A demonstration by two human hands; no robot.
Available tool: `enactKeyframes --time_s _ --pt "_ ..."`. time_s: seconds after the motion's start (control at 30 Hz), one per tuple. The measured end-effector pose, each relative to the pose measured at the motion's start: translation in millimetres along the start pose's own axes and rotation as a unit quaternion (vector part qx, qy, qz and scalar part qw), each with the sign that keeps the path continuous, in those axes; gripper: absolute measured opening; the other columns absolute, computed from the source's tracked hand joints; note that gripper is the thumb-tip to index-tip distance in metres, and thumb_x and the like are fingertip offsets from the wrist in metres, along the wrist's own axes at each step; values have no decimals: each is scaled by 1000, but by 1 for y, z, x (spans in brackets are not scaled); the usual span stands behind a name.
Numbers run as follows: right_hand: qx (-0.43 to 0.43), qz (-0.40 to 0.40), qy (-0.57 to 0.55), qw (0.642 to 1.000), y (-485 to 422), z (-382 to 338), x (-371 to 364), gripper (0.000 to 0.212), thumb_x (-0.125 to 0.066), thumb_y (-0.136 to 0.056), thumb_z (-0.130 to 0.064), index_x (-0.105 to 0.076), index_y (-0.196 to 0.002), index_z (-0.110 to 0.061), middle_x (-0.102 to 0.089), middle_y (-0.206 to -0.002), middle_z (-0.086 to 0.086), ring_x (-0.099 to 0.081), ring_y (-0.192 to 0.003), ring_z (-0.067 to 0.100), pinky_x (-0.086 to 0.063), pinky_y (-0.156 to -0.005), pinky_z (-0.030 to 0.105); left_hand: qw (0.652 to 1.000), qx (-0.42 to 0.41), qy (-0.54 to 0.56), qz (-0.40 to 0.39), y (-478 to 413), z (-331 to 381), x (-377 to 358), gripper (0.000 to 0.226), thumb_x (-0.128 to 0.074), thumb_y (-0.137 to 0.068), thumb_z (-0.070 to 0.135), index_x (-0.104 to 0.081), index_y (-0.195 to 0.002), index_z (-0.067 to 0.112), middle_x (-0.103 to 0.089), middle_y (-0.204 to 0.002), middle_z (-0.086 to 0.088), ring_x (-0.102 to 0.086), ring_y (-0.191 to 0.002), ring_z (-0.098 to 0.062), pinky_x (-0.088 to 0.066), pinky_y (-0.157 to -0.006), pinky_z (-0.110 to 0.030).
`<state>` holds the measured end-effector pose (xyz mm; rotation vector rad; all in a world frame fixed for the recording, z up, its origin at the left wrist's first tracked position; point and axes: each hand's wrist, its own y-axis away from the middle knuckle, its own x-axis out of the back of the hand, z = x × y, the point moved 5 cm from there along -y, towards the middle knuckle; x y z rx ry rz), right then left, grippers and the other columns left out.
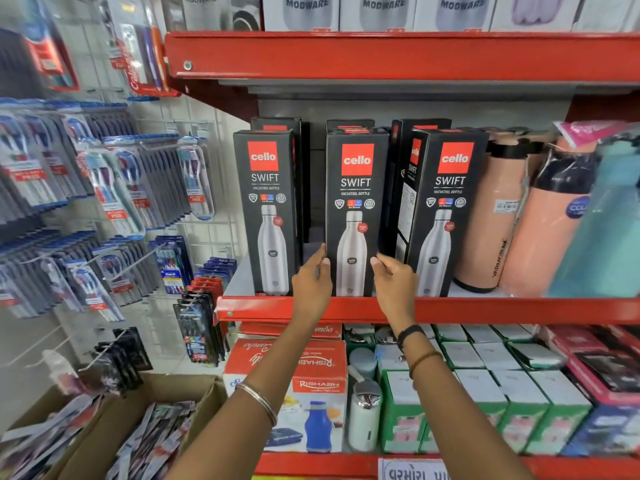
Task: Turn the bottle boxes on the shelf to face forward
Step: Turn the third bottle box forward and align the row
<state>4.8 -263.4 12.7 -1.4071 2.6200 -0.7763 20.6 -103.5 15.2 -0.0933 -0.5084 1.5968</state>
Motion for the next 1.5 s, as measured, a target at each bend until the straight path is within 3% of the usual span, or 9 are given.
enactKeyframes --time_s 0.1,0.3,0.4,0.6,0.77,1.13,1.3,1.43,1.5 --pt "-19 -23 -7 1000 4 0 -3 36 -53 -93 -19 -57 -125 -1 -62 -127 17 -59 -118 24 -40 -93 19 999 14 22 -36 0 -3 3 42 -39 -101 23 -43 -142 18 -49 -146 -3 -46 -135 -18 -36 -113 -35" --pt "147 114 0 983 48 -20 -15 37 -45 -96 -27 -55 -124 -7 -57 -128 11 -51 -121 16 -40 -103 24 987 -56 115 102 14 -6 54 38 -39 -101 26 -49 -136 17 -55 -139 1 -50 -128 -10 -40 -106 -17" --pt "209 26 -35 977 64 -35 -54 41 -40 -95 -33 -52 -128 -11 -55 -133 7 -48 -126 14 -38 -107 25 977 -54 113 170 4 -17 87 45 -31 -102 33 -37 -145 19 -40 -150 3 -35 -138 -8 -28 -114 -25" --pt "24 -182 -68 981 54 -40 -129 63 -24 -94 -56 -15 -149 -26 -18 -158 -7 -15 -144 5 -11 -115 25 994 -14 91 50 -24 -39 107 48 -9 -100 45 -26 -145 41 -27 -148 19 -21 -148 -15 -14 -122 -40" --pt "-77 -159 -170 969 42 -31 -140 65 -22 -91 -58 -30 -144 -23 -30 -154 1 -27 -143 20 -20 -120 41 991 -8 131 3 -24 -37 113 39 -8 -84 73 -33 -115 76 -31 -142 27 -27 -146 -24 -21 -120 -53" --pt "-59 -142 -126 980 45 -32 -125 57 -28 -97 -48 -47 -134 -9 -47 -131 36 -48 -121 47 -40 -106 41 993 25 114 -18 -13 -40 116 53 -10 -56 97 -29 -104 85 -29 -157 5 -29 -145 -25 -23 -119 -52" --pt "-66 -156 -95 981 50 -44 -121 74 -32 -91 -58 -36 -123 9 -41 -125 42 -42 -116 53 -35 -101 65 997 8 79 -21 -9 -31 116 69 -11 -74 84 -20 -138 59 -24 -159 6 -25 -147 -21 -22 -121 -49" --pt "-30 -166 -66 983 62 -55 -104 71 -33 -88 -62 -51 -129 -7 -60 -130 11 -55 -123 27 -40 -109 49 998 -57 16 -5 5 -10 115 52 -21 -101 40 -11 -151 29 -15 -161 9 -13 -147 -5 -12 -120 -27" --pt "25 -121 -47 991 59 -73 -80 68 -32 -87 -62 -53 -130 -14 -60 -131 3 -54 -124 13 -40 -110 34 992 -126 4 31 4 14 119 54 -28 -102 36 -12 -153 25 -13 -162 7 -9 -148 -3 -12 -122 -31"
